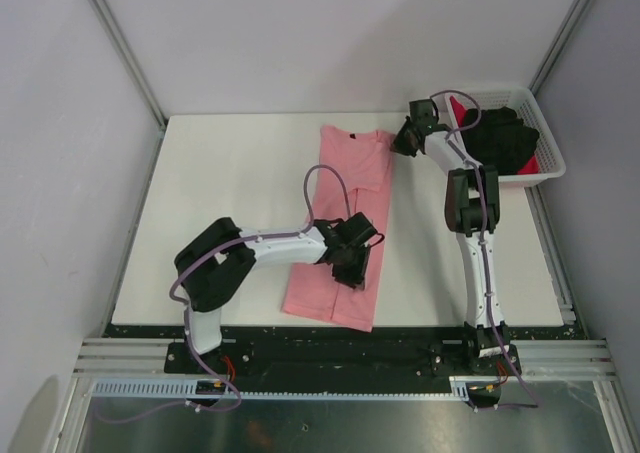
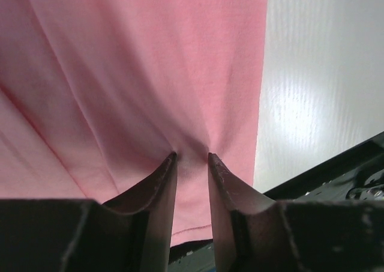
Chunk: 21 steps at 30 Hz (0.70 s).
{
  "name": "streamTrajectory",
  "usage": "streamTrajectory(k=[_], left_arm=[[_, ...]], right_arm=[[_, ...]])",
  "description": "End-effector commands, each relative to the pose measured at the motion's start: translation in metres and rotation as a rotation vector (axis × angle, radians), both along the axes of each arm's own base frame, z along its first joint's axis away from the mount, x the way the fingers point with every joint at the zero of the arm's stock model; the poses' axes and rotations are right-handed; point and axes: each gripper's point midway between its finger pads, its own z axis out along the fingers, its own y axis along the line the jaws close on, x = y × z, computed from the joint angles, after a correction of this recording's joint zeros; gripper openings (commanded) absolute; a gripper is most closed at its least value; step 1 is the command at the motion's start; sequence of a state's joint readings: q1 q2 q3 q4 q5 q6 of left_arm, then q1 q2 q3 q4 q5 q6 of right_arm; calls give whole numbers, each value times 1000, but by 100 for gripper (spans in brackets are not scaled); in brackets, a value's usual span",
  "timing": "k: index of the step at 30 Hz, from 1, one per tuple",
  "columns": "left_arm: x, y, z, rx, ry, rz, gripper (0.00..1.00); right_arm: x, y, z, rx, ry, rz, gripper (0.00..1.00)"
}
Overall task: Fold and stack the t-shirts
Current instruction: Rotate the tshirt 90 degrees
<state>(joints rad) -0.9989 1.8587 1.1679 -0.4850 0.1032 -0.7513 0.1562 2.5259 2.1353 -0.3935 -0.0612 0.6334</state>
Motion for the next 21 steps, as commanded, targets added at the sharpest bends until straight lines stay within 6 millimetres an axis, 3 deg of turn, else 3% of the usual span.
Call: streamTrajectory(k=[1, 3, 5, 9, 11, 16, 19, 21], left_arm=[[26, -13, -6, -4, -25, -10, 33], [38, -22, -7, -16, -30, -5, 33], [47, -33, -7, -34, -25, -3, 33], [58, -52, 9, -91, -38, -10, 40], [61, -54, 25, -118, -64, -11, 46], [61, -39, 69, -175, -133, 8, 54], [54, -17, 86, -186, -167, 34, 54], [50, 3, 93, -184, -192, 64, 54]], right_arm=[[16, -9, -8, -55, 6, -22, 0], [27, -11, -4, -48, -18, -24, 2], [35, -9, 5, -29, -50, -9, 12], [37, -6, 31, -7, -86, 27, 60], [33, -6, 51, -15, -102, 45, 72], [9, -18, 120, -11, -134, 38, 82], [-21, -24, 146, -13, -108, 18, 82], [-49, -25, 153, -8, -77, 8, 81]])
